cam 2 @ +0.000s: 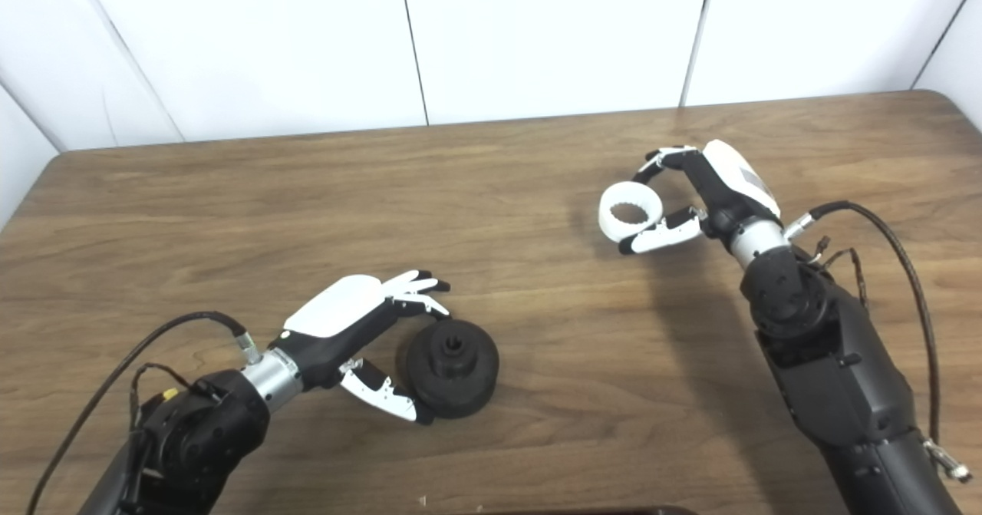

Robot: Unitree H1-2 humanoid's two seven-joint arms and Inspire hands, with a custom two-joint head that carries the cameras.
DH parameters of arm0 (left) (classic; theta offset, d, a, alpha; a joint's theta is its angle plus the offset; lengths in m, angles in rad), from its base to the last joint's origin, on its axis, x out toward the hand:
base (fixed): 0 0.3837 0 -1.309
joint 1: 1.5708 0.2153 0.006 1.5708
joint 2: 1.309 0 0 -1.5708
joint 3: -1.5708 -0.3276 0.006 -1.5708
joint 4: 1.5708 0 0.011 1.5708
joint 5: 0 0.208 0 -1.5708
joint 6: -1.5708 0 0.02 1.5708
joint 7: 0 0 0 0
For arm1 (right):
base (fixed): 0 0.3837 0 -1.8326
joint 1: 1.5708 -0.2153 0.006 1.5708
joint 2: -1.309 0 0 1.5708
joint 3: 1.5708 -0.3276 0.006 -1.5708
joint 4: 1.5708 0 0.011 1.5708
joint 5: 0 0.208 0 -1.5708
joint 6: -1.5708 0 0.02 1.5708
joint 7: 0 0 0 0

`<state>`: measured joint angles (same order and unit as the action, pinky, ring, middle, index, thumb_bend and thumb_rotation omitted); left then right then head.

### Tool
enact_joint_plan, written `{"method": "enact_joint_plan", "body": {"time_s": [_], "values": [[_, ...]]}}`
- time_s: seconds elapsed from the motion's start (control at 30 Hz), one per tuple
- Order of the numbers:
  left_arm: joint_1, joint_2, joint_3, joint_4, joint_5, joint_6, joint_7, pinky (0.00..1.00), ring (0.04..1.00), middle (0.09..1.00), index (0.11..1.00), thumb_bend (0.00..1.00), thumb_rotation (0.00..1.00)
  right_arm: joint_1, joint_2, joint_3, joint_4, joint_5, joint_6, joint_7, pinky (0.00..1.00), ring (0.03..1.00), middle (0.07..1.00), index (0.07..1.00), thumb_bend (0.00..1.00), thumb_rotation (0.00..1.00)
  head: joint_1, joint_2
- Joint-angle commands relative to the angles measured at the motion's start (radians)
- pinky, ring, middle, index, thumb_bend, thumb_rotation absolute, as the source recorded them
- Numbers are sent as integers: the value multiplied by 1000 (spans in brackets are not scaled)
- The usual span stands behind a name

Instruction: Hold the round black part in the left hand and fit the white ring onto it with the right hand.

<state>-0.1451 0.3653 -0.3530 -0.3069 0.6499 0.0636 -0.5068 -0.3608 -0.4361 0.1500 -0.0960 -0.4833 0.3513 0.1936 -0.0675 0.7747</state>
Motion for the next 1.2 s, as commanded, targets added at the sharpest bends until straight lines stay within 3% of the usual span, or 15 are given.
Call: {"method": "enact_joint_plan", "body": {"time_s": [0.0, 0.27, 0.6, 0.97, 1.17], "values": [[-16, 0, -1, -2, -5, -19, 17, 841, 983, 942, 678, 833, 331, -20, -6, -17, -74, 1, 15, 11, 909, 946, 846, 488, 525, 149, 0, 1], [-14, -8, -1, -1, -2, -16, 19, 840, 983, 940, 675, 834, 326, 12, -11, -22, -238, 26, 57, 75, 928, 943, 849, 488, 525, 149, 7, 6], [-8, -26, 0, 9, 8, -6, 25, 857, 989, 943, 673, 835, 313, 42, 2, -30, -449, 44, 118, 219, 915, 938, 851, 489, 525, 152, 14, 3], [-10, -39, -13, 25, 20, -18, 48, 871, 989, 945, 675, 832, 331, 59, 54, -75, -571, 30, 118, 381, 897, 936, 850, 490, 524, 154, 17, 2], [-11, -45, -16, 24, 26, -5, 43, 877, 992, 946, 676, 831, 328, 66, 80, -70, -612, 13, 118, 448, 886, 934, 849, 489, 525, 153, 20, 2]]}}
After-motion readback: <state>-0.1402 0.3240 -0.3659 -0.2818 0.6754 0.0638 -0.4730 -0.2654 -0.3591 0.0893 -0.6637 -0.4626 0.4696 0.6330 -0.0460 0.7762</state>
